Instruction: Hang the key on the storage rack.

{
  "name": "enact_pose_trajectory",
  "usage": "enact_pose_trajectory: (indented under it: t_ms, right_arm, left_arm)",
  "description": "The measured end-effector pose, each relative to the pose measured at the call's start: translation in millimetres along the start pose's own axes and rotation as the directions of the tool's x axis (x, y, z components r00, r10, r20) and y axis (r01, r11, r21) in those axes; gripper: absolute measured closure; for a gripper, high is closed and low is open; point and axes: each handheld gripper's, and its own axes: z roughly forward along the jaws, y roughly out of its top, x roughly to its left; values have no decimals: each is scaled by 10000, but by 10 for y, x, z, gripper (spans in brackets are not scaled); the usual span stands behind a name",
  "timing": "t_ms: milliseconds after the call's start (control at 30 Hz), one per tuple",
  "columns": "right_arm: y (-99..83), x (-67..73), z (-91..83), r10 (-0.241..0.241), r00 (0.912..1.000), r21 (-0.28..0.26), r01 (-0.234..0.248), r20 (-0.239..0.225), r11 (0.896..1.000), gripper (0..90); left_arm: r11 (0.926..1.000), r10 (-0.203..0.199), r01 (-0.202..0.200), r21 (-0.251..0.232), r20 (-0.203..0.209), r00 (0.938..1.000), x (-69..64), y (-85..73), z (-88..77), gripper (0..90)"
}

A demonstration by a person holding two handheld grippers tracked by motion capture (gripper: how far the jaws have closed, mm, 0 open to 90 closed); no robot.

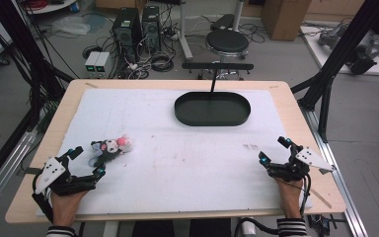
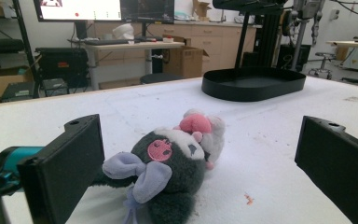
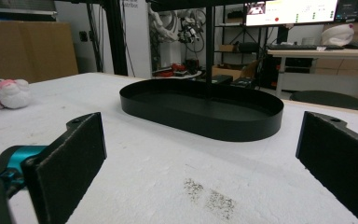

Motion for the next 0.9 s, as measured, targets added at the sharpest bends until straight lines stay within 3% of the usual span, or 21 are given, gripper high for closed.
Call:
enact_pose_trajectory:
  t_ms: [367, 733, 767, 900]
  right_arm:
    - [1, 2, 0, 5, 10000, 46, -5, -20, 10000, 5]
    - [-1, 6, 2, -60, 10000, 40, 60, -28, 10000, 5]
    - [0, 8, 2, -47, 10000, 38, 47, -14, 10000, 5]
    - [-1, 6, 2, -44, 10000, 36, 44, -18, 10000, 5]
  left_arm:
    - [9991, 272, -270, 339, -40, 9996, -24, 11, 31, 17]
    - [9988, 289, -291, 405, 42, 9996, -23, 20, 39, 17]
    - [9976, 413, -415, 562, 52, 9991, -21, 46, 44, 17]
    - [9969, 652, -662, 427, 255, 9975, -20, 164, 62, 17]
